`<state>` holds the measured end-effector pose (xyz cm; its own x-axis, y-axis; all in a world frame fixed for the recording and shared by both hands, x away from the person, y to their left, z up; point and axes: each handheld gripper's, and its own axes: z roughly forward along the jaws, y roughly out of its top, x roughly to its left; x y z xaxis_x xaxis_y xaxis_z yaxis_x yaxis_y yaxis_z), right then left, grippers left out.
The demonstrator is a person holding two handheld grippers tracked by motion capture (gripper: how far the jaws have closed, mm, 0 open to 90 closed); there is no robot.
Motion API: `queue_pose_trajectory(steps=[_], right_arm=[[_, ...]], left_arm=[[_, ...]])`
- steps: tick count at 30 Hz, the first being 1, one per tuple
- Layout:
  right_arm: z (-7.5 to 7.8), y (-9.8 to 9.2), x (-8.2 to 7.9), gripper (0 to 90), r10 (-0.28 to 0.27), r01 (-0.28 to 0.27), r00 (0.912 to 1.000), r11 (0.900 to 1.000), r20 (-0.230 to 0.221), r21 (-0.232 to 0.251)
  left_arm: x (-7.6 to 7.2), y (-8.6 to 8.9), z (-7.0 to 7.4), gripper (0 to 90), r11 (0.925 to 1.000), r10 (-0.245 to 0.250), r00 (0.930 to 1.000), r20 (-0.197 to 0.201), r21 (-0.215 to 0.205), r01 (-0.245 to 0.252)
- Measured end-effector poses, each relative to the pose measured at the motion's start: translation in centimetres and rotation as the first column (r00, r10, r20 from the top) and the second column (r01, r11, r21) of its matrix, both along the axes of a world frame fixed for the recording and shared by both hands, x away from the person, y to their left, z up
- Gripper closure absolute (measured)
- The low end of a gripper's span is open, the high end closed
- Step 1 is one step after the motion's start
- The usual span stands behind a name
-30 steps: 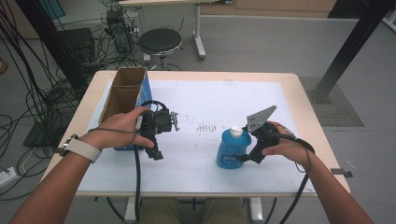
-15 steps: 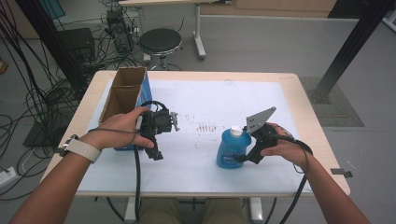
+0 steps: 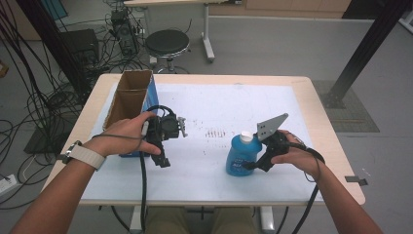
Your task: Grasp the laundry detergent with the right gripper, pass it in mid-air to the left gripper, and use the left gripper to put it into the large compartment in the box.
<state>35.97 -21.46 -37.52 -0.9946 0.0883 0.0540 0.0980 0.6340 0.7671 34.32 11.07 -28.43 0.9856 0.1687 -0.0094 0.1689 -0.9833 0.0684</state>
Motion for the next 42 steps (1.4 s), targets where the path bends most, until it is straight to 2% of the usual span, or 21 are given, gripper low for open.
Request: queue_pose_trajectory(steps=[21, 42], right_arm=[[-0.41, -0.18, -0.13, 19.7, 0.004, -0.004, 1.0000, 0.999, -0.008, 0.044], [-0.96, -0.04, -0.21, 23.0, 0.010, -0.010, 1.0000, 0.998, 0.001, 0.068]], left_arm=[[0.02, 0.06, -0.06, 12.4, 1.0000, 0.004, 1.0000, 0.002, -0.004, -0.004], [0.04, 0.03, -0.13, 12.4, 1.0000, 0.003, 1.0000, -0.002, -0.001, -0.003]])
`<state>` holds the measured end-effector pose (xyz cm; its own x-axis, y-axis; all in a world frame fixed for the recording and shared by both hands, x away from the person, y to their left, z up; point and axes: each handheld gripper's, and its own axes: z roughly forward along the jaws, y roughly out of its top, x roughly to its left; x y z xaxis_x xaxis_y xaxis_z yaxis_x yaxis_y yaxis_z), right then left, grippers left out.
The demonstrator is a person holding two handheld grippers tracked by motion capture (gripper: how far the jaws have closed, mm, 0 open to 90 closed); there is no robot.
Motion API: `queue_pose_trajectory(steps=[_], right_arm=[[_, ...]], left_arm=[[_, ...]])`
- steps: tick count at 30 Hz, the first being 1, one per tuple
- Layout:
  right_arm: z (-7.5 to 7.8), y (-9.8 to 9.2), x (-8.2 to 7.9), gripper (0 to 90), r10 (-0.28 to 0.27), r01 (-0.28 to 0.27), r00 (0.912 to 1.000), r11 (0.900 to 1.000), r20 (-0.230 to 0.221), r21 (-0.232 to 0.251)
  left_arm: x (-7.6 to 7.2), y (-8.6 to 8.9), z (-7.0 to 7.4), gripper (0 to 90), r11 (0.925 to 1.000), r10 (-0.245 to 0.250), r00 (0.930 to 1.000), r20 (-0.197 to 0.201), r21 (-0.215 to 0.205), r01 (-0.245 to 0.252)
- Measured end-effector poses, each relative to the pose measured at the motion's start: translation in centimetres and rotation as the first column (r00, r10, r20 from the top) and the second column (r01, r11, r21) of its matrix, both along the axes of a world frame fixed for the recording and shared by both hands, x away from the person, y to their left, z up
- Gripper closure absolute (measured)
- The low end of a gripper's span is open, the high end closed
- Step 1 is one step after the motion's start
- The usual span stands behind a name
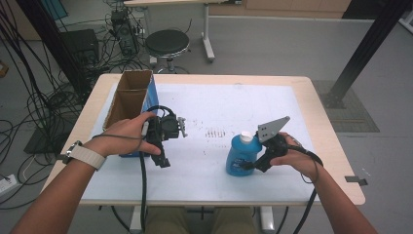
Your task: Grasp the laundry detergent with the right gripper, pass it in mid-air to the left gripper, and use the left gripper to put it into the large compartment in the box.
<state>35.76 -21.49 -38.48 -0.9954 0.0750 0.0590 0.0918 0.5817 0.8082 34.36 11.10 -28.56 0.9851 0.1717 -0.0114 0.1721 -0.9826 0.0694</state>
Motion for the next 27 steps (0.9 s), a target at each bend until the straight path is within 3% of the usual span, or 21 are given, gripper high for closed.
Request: queue_pose_trajectory(steps=[27], right_arm=[[-0.63, 0.00, -0.20, 28.0, 0.001, -0.002, 1.0000, 0.999, 0.009, 0.041]], left_arm=[[0.01, -0.08, -0.05, 12.6, 1.0000, 0.002, 1.0000, -0.001, -0.001, -0.002]])
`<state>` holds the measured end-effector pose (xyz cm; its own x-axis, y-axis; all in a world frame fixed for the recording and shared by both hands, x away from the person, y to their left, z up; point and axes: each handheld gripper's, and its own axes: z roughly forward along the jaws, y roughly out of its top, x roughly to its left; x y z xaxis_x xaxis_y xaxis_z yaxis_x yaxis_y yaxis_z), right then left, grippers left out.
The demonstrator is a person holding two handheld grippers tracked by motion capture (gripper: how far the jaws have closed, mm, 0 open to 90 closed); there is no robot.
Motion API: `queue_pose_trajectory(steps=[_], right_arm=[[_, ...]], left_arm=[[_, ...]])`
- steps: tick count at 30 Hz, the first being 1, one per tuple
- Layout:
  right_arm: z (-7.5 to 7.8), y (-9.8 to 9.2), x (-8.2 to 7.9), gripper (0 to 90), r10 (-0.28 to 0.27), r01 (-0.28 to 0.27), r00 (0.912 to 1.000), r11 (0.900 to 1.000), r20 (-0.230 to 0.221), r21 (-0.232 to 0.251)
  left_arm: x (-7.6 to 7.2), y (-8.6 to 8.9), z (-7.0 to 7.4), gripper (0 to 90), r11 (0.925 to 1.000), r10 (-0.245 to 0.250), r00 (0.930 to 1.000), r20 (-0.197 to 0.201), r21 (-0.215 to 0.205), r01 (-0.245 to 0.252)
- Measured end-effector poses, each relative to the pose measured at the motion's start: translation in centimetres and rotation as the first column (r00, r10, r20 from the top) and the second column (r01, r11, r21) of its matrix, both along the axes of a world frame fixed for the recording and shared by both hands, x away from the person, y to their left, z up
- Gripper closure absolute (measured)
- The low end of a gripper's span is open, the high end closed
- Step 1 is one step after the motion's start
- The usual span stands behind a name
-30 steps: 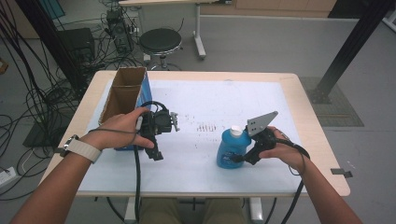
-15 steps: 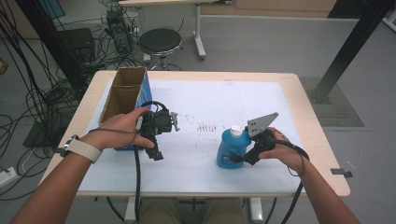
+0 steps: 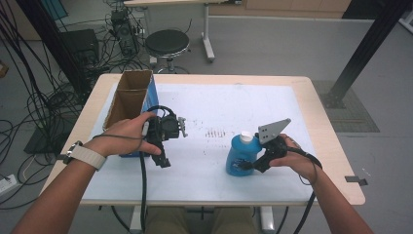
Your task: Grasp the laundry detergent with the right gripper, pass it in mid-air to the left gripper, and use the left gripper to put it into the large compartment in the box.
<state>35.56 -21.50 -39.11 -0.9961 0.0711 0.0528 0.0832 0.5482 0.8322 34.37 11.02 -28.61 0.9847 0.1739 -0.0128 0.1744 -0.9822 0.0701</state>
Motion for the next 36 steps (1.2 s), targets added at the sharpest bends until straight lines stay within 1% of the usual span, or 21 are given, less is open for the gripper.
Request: queue_pose_trajectory(steps=[11, 15, 16, 23, 25, 26, 29, 30, 36], right_arm=[[-0.20, 0.05, -0.05, 29.5, -0.001, 0.001, 1.0000, 1.000, 0.004, 0.007], [-0.28, 0.06, -0.05, 29.9, -0.002, 0.002, 1.0000, 1.000, 0.003, 0.008], [-0.31, 0.07, -0.06, 30.3, -0.001, 0.001, 1.0000, 1.000, 0.003, 0.010], [-0.54, 0.10, -0.12, 31.6, -0.002, 0.002, 1.0000, 1.000, 0.005, 0.012], [-0.58, 0.10, -0.12, 31.9, -0.003, 0.003, 1.0000, 1.000, 0.007, 0.016], [-0.65, 0.10, -0.13, 33.1, -0.004, 0.004, 1.0000, 1.000, 0.009, 0.018], [-0.69, 0.11, -0.13, 33.3, -0.006, 0.006, 0.9999, 1.000, 0.011, 0.022], [-0.69, 0.11, -0.13, 33.3, -0.006, 0.006, 0.9999, 1.000, 0.011, 0.022], [-0.75, 0.08, -0.09, 34.0, -0.009, 0.009, 0.9998, 1.000, 0.017, 0.026]], left_arm=[[0.01, 0.00, -0.02, 12.6, 1.0000, 0.000, 1.0000, 0.000, 0.000, 0.000], [-0.02, 0.04, -0.05, 12.6, 1.0000, 0.009, 1.0000, -0.002, -0.004, -0.009], [0.02, 0.05, -0.03, 12.6, 1.0000, 0.002, 1.0000, -0.001, 0.000, -0.002], [0.02, 0.05, -0.10, 12.6, 1.0000, 0.005, 1.0000, -0.004, 0.000, -0.005], [0.01, 0.05, -0.14, 12.6, 0.9999, 0.010, 0.9999, -0.004, -0.005, -0.010], [0.06, 0.05, -0.12, 12.6, 1.0000, 0.004, 1.0000, -0.004, 0.000, -0.004], [0.02, 0.03, -0.17, 12.6, 0.9999, 0.010, 0.9999, -0.004, -0.007, -0.010], [0.06, 0.03, -0.14, 12.6, 1.0000, 0.005, 1.0000, -0.004, 0.000, -0.005], [0.03, 0.05, -0.17, 12.6, 0.9999, 0.009, 1.0000, -0.003, -0.005, -0.009]])
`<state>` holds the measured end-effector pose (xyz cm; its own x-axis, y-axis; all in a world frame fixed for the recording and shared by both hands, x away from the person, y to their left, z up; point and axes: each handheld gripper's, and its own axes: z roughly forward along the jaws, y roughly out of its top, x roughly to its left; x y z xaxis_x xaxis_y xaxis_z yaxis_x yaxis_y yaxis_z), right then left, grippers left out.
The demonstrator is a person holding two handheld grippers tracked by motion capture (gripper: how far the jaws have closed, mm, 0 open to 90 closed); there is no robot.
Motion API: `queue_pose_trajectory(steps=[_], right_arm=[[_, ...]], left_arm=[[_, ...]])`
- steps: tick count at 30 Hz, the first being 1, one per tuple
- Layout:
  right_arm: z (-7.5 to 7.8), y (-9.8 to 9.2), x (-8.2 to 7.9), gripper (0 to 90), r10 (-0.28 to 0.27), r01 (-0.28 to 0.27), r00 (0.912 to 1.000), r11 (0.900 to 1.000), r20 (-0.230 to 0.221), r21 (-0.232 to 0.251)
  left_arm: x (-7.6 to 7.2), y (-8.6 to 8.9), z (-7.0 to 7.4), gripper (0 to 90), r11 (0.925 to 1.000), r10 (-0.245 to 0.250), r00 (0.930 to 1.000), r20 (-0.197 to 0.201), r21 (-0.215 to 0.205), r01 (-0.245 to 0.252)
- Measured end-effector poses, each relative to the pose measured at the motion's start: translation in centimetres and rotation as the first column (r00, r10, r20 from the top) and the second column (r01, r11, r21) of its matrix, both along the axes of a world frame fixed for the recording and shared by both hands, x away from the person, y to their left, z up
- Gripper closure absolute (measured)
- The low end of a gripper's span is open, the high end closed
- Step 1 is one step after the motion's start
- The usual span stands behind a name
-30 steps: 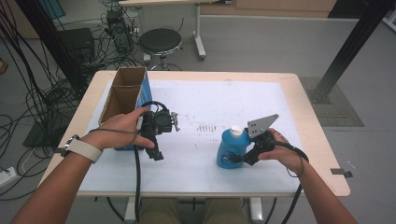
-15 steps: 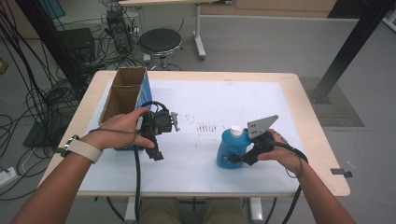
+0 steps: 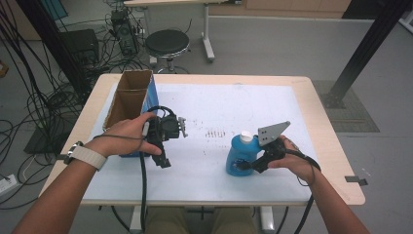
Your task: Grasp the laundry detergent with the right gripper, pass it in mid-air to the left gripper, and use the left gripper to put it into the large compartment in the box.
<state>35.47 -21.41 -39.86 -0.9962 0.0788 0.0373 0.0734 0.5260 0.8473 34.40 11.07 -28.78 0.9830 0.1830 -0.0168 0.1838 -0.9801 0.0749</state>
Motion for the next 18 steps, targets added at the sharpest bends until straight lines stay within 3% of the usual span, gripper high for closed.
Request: queue_pose_trajectory(steps=[18], right_arm=[[-0.43, -0.01, 0.02, 36.0, -0.004, 0.004, 1.0000, 1.000, 0.004, 0.019]], left_arm=[[0.12, -0.06, -0.09, 12.7, 1.0000, -0.004, 1.0000, -0.004, 0.003, 0.004]])
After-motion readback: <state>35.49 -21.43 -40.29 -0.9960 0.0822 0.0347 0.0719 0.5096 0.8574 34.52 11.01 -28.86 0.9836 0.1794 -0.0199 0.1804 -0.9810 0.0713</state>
